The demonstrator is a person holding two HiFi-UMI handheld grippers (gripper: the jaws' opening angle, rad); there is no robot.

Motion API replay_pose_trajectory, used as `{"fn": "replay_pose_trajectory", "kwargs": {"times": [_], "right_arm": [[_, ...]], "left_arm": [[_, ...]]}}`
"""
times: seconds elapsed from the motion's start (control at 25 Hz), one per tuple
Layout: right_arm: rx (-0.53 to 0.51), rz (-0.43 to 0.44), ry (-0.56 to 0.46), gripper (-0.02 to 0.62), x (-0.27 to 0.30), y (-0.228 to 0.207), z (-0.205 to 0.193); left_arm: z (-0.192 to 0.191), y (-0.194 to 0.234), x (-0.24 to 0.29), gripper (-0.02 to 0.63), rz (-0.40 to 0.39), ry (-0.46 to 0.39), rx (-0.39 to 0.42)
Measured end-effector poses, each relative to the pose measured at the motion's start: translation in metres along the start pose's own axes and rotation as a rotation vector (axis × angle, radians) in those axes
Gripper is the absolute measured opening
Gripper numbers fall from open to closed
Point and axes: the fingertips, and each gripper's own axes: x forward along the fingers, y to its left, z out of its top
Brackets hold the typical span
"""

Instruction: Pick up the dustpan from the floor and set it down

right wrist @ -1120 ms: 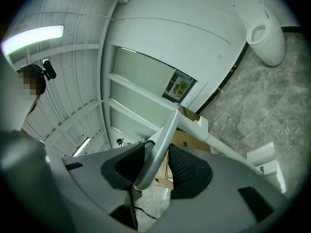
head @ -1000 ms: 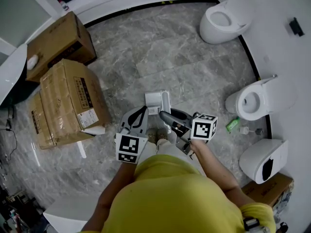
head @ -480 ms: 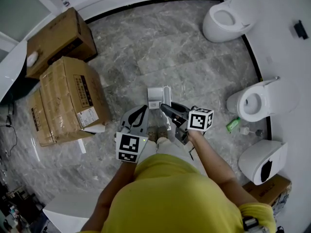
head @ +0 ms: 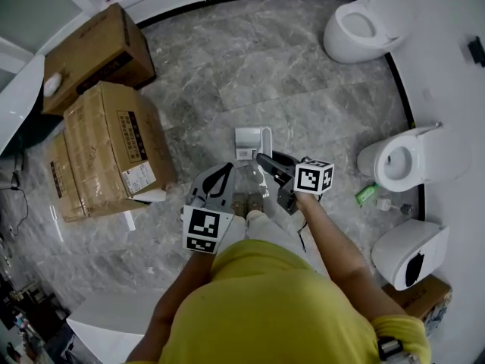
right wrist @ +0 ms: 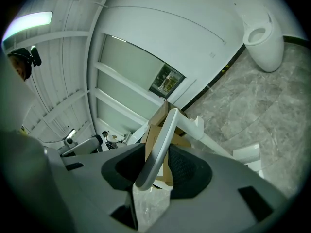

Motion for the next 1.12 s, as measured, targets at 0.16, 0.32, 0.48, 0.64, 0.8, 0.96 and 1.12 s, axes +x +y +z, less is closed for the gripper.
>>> {"fn": "replay_pose_trajectory", "kwargs": {"times": [0.16, 0.32, 0.48, 0.64, 0.8, 0.96, 1.12], "right_arm": [[-0.007, -0.040, 0.035, 0.150, 0.002, -0.009, -0.005], [-0.046, -0.099, 0.100, 0.169, 0.003, -0.013, -0.015], [-0.053, -0.173, 0.115, 0.211, -0.005, -0.013, -0.019], [-0.058, -0.294, 0.081, 0.288, -0.024, -0.017, -0.016], [-0.152, -0.416, 0.000, 0.250, -0.052, -0.010, 0.004], [-0.375, -0.523, -0.087, 0.088, -0.080, 0.019, 0.033], [-0.590, -0.572, -0.235, 0.012, -0.103, 0.067, 0.067]], "left_arm": [[-0.001, 0.002, 0.002, 0.002, 0.000, 0.002, -0.005], [-0.002, 0.002, 0.004, 0.002, -0.006, 0.002, -0.007], [0.000, -0.002, 0.005, 0.002, -0.013, 0.000, 0.003], [0.003, -0.005, 0.006, 0.002, -0.026, -0.008, 0.011], [0.013, -0.010, 0.006, 0.002, -0.040, -0.033, 0.042], [0.033, -0.020, 0.003, 0.002, -0.048, -0.080, 0.091], [0.057, -0.030, -0.003, 0.002, -0.047, -0.130, 0.136]]}}
